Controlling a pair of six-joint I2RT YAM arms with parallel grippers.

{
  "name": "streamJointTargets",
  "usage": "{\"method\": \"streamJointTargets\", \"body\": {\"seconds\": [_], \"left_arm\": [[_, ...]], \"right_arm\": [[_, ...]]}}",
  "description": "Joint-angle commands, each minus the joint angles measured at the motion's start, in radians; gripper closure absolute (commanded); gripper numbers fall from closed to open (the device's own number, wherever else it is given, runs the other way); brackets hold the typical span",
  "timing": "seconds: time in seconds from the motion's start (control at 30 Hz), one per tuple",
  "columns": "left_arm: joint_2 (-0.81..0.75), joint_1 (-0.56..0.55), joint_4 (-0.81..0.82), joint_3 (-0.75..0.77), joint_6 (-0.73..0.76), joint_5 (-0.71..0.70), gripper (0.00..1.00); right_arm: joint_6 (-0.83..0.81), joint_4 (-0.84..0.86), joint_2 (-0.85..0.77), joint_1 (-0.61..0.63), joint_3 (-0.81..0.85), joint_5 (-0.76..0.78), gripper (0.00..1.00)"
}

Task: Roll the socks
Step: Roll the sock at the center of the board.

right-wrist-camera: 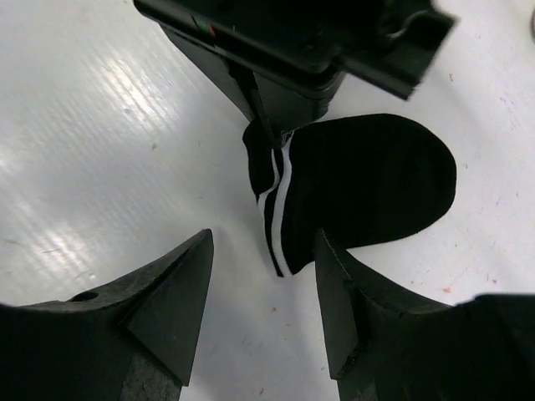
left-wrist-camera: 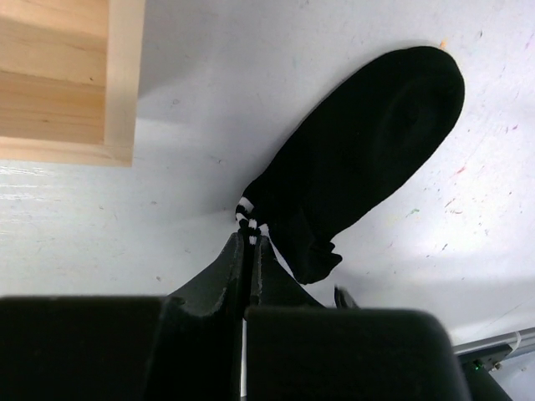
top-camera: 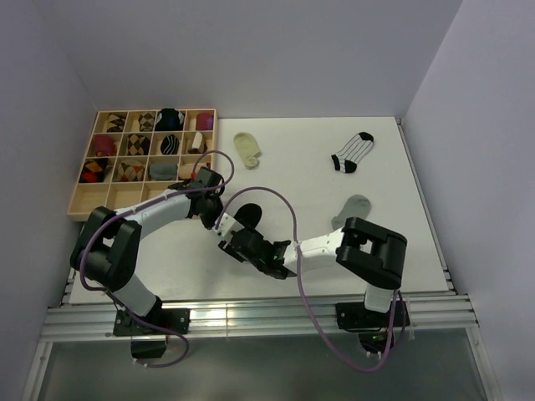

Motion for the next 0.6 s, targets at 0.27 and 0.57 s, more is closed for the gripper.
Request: {"method": "streamJointTargets", "body": {"seconds": [0.27,0.57], "left_arm": [[0.010,0.004,-0.009,0.029,0.031,0.044,1.00],[0.015,0.005,0.006,0.021,0.025,0.053,0.99]], "right_arm": [[-0.104,0.124,0.122,0.018,0.072,0.127,0.46],[-0.081,0.130,0.166,0.018,0.075,0.114,0.73]]}}
